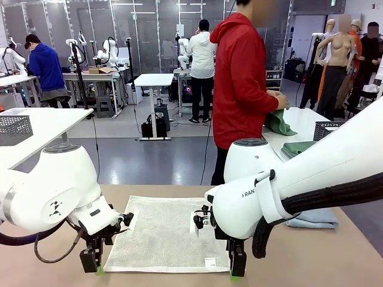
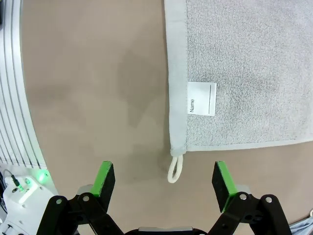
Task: Fold the towels and place them in the basket.
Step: When a person lays out a Towel with hook on the table, fold it in half twice.
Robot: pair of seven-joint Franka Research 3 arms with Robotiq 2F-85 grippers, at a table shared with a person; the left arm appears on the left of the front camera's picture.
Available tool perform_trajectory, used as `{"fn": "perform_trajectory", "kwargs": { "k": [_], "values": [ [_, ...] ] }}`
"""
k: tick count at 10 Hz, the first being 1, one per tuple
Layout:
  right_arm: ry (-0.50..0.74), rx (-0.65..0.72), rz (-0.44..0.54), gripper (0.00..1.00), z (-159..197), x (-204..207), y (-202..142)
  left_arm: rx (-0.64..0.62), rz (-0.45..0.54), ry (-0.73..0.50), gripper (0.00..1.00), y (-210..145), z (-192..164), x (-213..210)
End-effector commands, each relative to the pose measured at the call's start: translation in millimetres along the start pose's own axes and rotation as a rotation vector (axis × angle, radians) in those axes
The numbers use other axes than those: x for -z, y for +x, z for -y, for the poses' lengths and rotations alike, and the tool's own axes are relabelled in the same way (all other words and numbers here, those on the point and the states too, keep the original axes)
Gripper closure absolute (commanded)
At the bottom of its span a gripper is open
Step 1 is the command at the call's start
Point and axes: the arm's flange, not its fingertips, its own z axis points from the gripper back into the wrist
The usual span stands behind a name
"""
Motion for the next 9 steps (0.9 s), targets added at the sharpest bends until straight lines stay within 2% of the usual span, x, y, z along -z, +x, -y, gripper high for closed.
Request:
{"fn": "perform_trajectory", "kwargs": {
  "k": [1,9],
  "values": [
    [-0.024,0.013,-0.013,0.0,10,6,6,0.017,0.02,0.009,0.0,5,-9,1],
    [-0.008,-0.001,-0.008,0.0,19,30,5,-0.007,0.026,-0.035,0.0,-1,-1,24]
  ]
}}
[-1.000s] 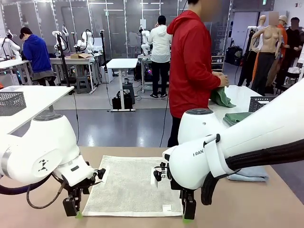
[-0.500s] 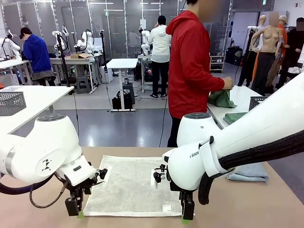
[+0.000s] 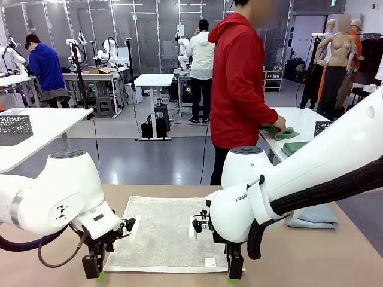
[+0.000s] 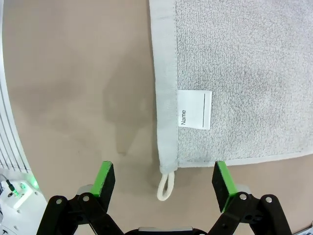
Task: Fold the towels and place them in the basket.
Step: When a person lays out a Towel with hook on the table, fold it in half twice.
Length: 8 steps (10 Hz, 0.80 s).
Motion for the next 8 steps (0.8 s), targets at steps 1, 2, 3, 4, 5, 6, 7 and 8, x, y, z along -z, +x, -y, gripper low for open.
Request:
{"fn": "perform_trajectory", "kwargs": {
  "k": [1,2,3,4,5,6,7,8],
  "values": [
    [-0.021,-0.005,-0.007,0.0,7.0,7.7,2.9,0.012,0.03,0.006,0.0,-1.4,-0.2,6.4],
    [-0.021,-0.005,-0.009,0.0,8.1,9.1,3.7,0.013,0.03,0.004,0.0,-0.4,0.0,7.2],
    [-0.017,-0.005,-0.013,0.0,8.3,10.0,4.0,0.014,0.03,0.002,0.0,0.7,1.1,8.4],
    [-0.015,-0.005,-0.013,0.0,9.0,10.3,4.5,0.016,0.03,-0.001,0.0,2.3,1.3,9.2],
    [-0.013,-0.008,-0.013,0.0,9.7,10.9,5.3,0.018,0.03,-0.005,0.0,2.3,0.9,10.1],
    [-0.01,-0.01,-0.013,0.0,10.2,11.0,6.3,0.019,0.03,-0.01,0.0,2.7,0.1,10.9],
    [-0.008,-0.012,-0.014,0.0,10.1,11.1,7.0,0.023,0.03,-0.013,0.02,3.4,-0.2,11.8],
    [-0.006,-0.015,-0.014,0.0,10.6,10.5,7.2,0.043,0.032,-0.009,0.07,4.3,-1.1,12.7]
  ]
}}
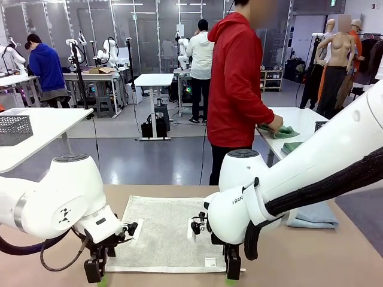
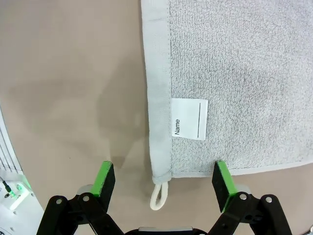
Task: Fold the towels and place them in the basket.
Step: When a person lays out a Towel with hook on the table, fold it in half twice.
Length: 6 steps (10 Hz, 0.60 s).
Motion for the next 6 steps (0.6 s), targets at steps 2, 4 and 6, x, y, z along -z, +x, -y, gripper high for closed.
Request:
{"fn": "perform_trajectory", "kwargs": {
  "k": [2,4,6],
  "values": [
    [-0.017,-0.005,-0.007,0.2,5.6,-0.5,3.4,0.037,0.033,0.032,0.2,-0.3,-7.1,4.9],
    [-0.018,-0.002,-0.012,0.2,6.1,-1.1,4.4,0.046,0.031,0.041,0.2,-0.7,-8.7,4.5],
    [-0.02,-0.003,-0.013,0.2,6.2,-1.9,4.8,0.051,0.023,0.036,0.38,-1.1,-9.4,5.0]
  ]
}}
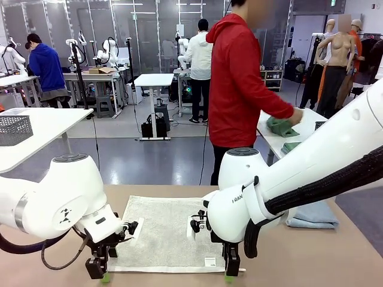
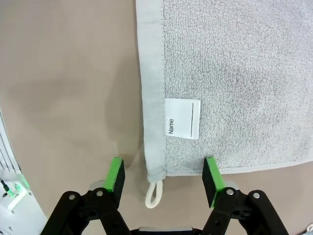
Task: Fold the towels and place them in the basket.
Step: When a person lays out a Towel with hook on the table, fold it in half twice.
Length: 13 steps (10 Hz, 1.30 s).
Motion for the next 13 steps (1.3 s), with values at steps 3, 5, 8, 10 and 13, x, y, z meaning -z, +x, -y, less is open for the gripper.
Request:
{"fn": "perform_trajectory", "kwargs": {
  "k": [3,5,8,10,13],
  "values": [
    [-0.025,0.004,-0.028,0.2,4.1,-0.1,5.0,0.015,0.016,0.019,0.4,-0.3,-5.9,5.4],
    [-0.031,0.005,-0.027,0.4,5.1,-0.7,4.5,0.027,0.008,0.02,0.59,1.5,-5.8,3.6],
    [-0.039,0.0,-0.03,0.4,5.7,-1.0,5.4,0.023,0.002,0.019,0.59,4.3,-6.8,1.8],
    [-0.037,0.002,-0.031,0.6,7.8,-2.7,5.5,0.028,-0.011,0.023,0.79,5.4,-8.0,0.1],
    [-0.028,0.003,-0.036,0.6,9.7,-4.2,7.1,0.022,-0.014,0.012,0.69,7.9,-11.5,-1.3]
  ]
}}
